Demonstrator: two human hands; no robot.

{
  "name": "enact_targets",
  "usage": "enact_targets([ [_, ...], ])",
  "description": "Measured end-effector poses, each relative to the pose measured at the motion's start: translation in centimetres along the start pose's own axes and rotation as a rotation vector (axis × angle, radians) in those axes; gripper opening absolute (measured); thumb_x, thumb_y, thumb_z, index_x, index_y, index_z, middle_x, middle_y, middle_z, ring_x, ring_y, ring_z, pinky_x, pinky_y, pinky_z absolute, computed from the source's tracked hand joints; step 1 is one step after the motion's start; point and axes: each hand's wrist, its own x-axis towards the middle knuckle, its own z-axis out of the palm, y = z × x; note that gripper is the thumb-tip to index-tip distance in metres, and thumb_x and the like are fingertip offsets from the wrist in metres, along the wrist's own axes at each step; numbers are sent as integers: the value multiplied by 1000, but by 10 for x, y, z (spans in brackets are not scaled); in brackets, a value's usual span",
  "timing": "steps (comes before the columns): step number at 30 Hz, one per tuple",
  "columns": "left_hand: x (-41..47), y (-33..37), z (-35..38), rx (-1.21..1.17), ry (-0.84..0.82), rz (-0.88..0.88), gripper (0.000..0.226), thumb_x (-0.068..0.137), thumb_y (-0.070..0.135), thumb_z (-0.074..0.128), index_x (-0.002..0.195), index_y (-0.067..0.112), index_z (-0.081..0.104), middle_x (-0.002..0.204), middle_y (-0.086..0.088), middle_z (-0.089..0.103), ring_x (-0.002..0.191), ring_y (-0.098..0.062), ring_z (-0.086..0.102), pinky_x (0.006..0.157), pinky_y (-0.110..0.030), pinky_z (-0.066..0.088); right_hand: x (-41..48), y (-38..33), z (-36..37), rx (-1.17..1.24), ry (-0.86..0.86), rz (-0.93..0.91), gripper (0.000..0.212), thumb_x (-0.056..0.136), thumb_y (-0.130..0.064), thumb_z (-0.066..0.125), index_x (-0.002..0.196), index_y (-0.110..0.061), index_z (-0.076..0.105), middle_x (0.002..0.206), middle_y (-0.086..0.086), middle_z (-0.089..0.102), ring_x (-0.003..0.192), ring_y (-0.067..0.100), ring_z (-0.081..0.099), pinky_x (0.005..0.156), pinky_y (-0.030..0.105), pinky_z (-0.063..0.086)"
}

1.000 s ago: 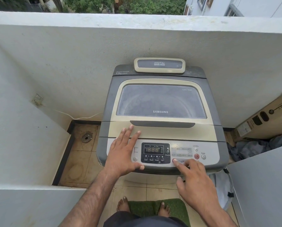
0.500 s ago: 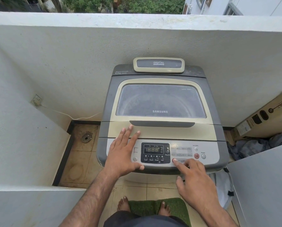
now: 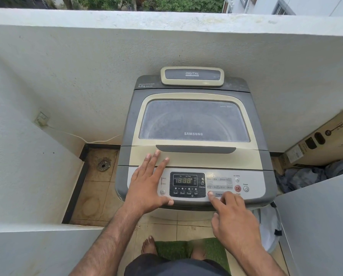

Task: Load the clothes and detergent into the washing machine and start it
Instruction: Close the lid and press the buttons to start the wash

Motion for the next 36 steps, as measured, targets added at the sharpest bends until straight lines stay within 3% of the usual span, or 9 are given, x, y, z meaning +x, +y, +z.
enact_targets([
  [4,-1,1,-1,-7,-6,0,130,67,75,75,159,46,-13,162,17,-37,152,-12,-30,122,-47,-6,-3,6,4,41,25,-8,64,100,-36,48,161,-37,31,134,-5,44,129,16,38,93,28,54],
  [9,-2,2,-3,-10,-9,-5,130,67,75,74,158,46,-13,163,16,-35,152,-12,-29,124,-50,-3,-4,14,6,44,40,-49,66,101,-38,45,163,-39,21,142,-7,39,135,12,32,101,26,51],
  [11,-2,2,-3,-1,-13,-9,130,67,76,74,158,47,-15,162,17,-37,152,-12,-29,124,-49,-3,-5,16,9,57,60,-55,64,100,-39,47,162,-41,27,143,-8,41,136,11,34,99,25,52],
  [14,-2,2,-3,12,-14,-15,130,67,77,73,157,48,-16,161,18,-38,152,-11,-30,124,-50,-2,-8,23,12,114,124,-28,48,95,-35,57,143,-39,57,147,-9,46,137,10,42,92,26,56],
  [16,-2,2,-3,7,-12,-16,131,66,76,74,158,47,-15,161,18,-38,152,-11,-29,125,-50,-1,-10,29,13,146,156,7,36,93,-32,61,129,-35,67,155,-8,44,140,11,43,90,26,57],
  [26,-2,4,-4,13,-6,-19,130,66,75,75,159,46,-12,162,17,-36,153,-12,-27,125,-51,2,-13,48,-6,114,94,75,9,99,-37,50,102,-36,59,172,-22,11,129,3,50,86,24,52],
  [29,-1,4,-3,15,-3,-18,130,66,76,75,159,45,-11,162,17,-36,153,-12,-27,125,-51,2,-12,47,-8,62,51,84,10,99,-37,47,100,-34,57,173,-20,9,117,4,57,82,25,52],
  [33,-1,5,-4,10,2,-18,131,65,74,76,159,45,-10,162,17,-36,153,-12,-27,124,-49,1,-9,45,-10,14,-38,135,9,99,-35,47,96,-30,55,173,-21,2,77,12,59,64,27,41],
  [36,-1,4,-3,17,0,-17,132,64,75,76,159,46,-12,162,17,-37,152,-11,-28,124,-48,1,-8,43,-7,-8,-102,148,10,99,-34,48,94,-27,53,173,-21,-7,74,17,61,60,29,41],
])
